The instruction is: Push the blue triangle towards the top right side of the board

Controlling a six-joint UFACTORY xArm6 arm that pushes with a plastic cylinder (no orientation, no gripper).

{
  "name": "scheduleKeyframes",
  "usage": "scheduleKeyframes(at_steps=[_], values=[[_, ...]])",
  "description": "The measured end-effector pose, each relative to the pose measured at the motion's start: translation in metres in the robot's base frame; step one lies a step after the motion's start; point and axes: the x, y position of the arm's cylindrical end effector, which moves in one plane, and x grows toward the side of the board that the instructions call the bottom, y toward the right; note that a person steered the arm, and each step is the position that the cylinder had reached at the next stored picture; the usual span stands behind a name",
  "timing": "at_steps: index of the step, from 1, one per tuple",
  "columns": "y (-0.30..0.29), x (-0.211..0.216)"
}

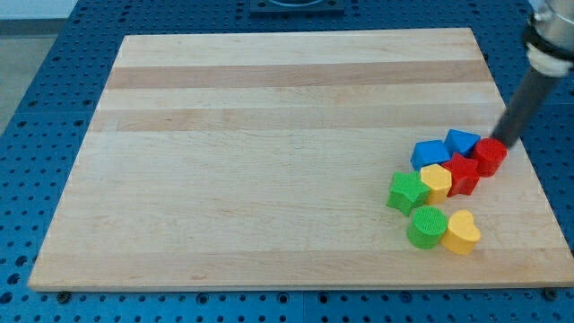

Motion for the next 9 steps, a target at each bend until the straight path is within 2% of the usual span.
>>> scheduleKeyframes(at_steps=[1,3,4,5,6,7,9], values=[[-0.010,-0.017],[-0.005,0.093],[-0.022,0.089],[-0.026,0.048],[-0.026,0.035],[-0.029,0.051],[-0.056,0.043]])
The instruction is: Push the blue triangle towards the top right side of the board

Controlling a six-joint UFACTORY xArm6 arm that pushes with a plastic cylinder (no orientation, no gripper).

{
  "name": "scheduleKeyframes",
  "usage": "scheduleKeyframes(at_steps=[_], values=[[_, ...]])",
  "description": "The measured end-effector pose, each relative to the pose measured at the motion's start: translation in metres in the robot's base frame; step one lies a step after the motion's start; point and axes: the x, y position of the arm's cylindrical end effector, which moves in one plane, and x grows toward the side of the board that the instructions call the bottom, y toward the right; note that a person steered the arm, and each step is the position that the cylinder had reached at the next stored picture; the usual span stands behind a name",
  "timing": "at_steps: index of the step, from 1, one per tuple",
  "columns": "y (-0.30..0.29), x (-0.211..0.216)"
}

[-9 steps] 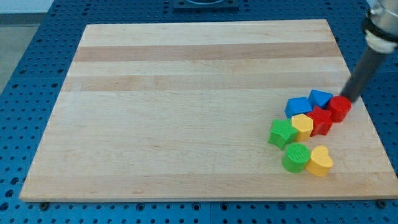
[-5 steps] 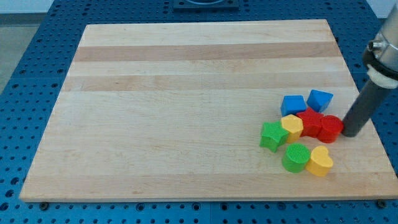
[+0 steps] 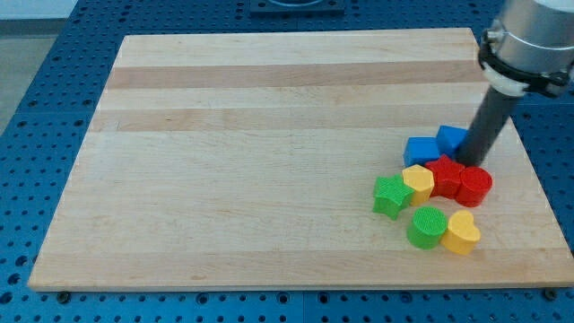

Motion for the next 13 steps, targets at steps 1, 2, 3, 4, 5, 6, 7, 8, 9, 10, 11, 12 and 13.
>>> scheduleKeyframes(at_steps=[1,2,3,4,5,6,7,8,9,10,11,12,13], values=[[-0.016,-0.043],[-0.017,-0.082],[-0.017,-0.073],[-0.029,-0.042],[-0.061,-0.042],[-0.064,-0.078],[-0.051,-0.109],[-0.078,-0.092],[-0.086,-0.056],[-0.071,-0.069],[-0.050,-0.103],[-0.053,-0.093],[-0.053,-0.052]])
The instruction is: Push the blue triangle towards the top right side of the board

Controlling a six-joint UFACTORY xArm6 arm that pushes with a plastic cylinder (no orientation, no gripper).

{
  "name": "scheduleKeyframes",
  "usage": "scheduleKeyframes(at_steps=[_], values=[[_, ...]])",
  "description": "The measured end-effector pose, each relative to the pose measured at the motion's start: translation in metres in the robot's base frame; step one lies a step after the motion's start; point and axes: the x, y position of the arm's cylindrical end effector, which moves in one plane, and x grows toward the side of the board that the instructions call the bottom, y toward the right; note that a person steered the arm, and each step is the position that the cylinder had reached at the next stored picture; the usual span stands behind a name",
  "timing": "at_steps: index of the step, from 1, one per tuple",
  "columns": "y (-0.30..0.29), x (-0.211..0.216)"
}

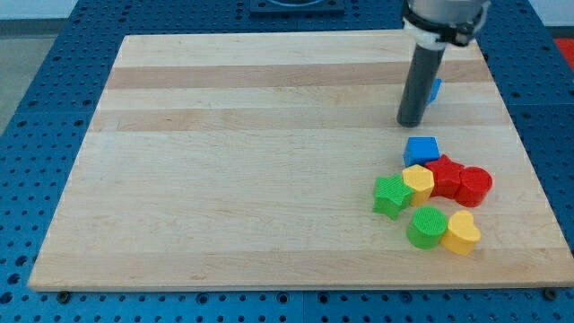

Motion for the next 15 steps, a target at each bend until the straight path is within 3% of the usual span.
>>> scheduleKeyframes(at_steps=[1,3,4,5,6,7,8,10,12,14,15], values=[[0.022,0.001],[0.044,-0.082],[0.041,-0.098],[0.036,-0.057],[0.007,-0.048],[0.007,-0.094],[0.012,-0.113],[-0.002,-0.099],[0.010,-0.121],[-0.002,-0.082],[0.007,-0.096]])
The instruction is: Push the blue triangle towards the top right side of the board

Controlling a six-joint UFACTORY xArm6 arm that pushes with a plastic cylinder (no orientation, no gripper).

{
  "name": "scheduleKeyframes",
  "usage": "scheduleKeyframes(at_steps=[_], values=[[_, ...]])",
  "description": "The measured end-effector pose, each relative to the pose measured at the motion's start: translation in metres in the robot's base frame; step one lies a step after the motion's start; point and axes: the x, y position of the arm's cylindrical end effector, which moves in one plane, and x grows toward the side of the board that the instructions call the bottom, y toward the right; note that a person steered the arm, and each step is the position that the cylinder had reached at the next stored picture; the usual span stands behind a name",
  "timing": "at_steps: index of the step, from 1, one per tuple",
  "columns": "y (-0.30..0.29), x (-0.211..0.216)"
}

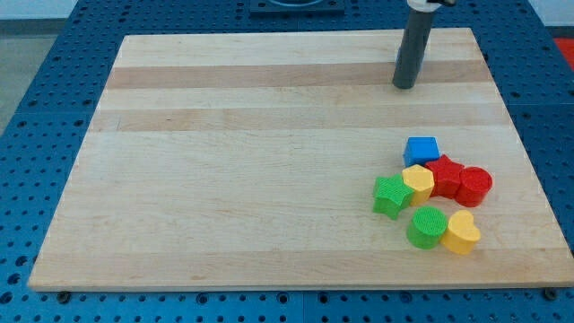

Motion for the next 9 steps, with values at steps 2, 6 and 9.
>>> scheduleKeyframes(at_steps=[2,6,9], values=[[0.000,-0.007],[-0.015,-0.018],[0.015,-0.029]])
